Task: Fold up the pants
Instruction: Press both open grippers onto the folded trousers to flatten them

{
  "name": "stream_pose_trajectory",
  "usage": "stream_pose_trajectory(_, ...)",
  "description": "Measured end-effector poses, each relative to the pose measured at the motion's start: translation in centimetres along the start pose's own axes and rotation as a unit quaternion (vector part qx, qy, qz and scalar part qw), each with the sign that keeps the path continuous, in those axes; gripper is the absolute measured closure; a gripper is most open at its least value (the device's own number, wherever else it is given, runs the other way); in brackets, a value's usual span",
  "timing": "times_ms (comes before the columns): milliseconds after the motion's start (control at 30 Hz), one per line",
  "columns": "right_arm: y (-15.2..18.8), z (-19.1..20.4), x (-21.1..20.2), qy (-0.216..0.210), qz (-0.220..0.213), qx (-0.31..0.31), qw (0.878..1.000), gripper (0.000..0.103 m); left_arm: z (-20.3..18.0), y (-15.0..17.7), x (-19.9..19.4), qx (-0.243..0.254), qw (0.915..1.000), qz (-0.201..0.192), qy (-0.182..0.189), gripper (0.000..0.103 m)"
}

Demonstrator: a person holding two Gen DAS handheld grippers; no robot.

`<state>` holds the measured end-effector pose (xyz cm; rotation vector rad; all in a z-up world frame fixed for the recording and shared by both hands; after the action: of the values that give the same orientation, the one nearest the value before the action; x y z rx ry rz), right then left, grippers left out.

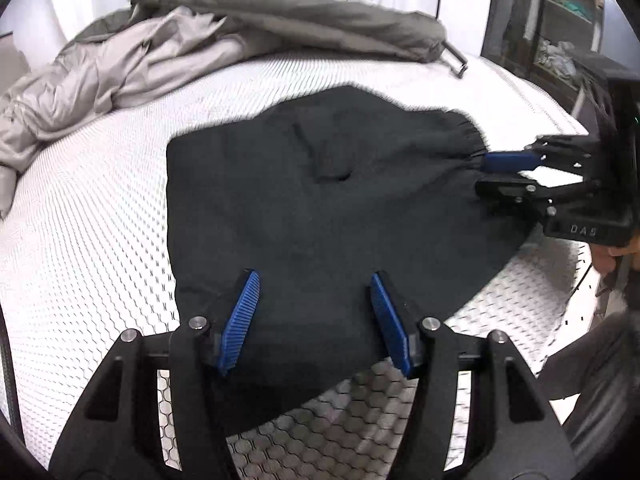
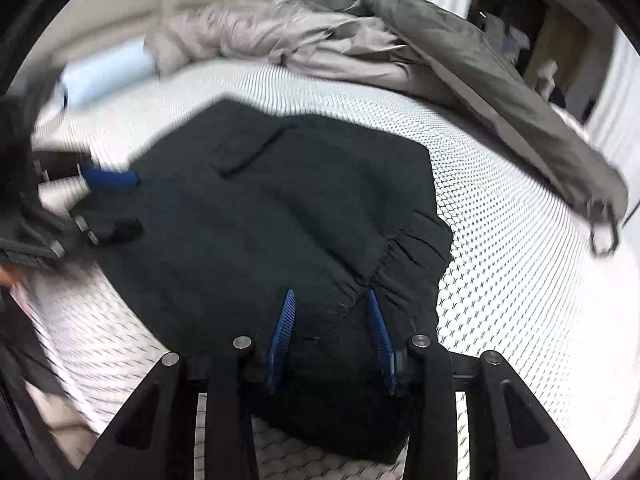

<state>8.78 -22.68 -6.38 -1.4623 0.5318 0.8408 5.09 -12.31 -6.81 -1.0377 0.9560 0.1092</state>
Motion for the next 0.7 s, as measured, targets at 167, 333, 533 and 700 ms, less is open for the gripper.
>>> stream_pose_trajectory(167, -1.1, 3.4, 1.3, -0.061, 0.013, 0.027, 0.998, 0.064, -1.9, -1.7, 1.4, 0.026, 0.9992, -0.003, 0.029, 0.047)
stream_pose_trajectory(333, -0.1, 6.4, 4.2, -0.021, 0.027, -0.063, 0.997, 0.065, -2.1, -0.1, 2.2, 0.067, 0.9975, 0.022, 0.009, 0.047)
stream_pose_trajectory(533, 0.9, -0.3, 0.2, 0.005, 0.008, -0.007, 1.000, 0.061, 1.3, 2.4, -0.4, -0.006, 0.9997, 0.010, 0.019, 0.046)
stream_pose_trajectory(700, -1.9, -0.8, -1.4, -0.046, -0.033, 0.060, 0.997, 0.061, 1.0, -0.3, -1.1, 0.001, 0.9998, -0.019, -0.003, 0.046)
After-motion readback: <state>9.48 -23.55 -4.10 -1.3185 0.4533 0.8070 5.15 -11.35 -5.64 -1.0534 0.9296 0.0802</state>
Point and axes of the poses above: each gripper's, at about its wrist camera, not at the fingertips, and x roughly the way its jaws point, z to its left, y to its underside, the point moved 3 cm from there along x, roughly the way its jaws point, and after that the axes turned 15 degrees about x, right-handed, at the moved point
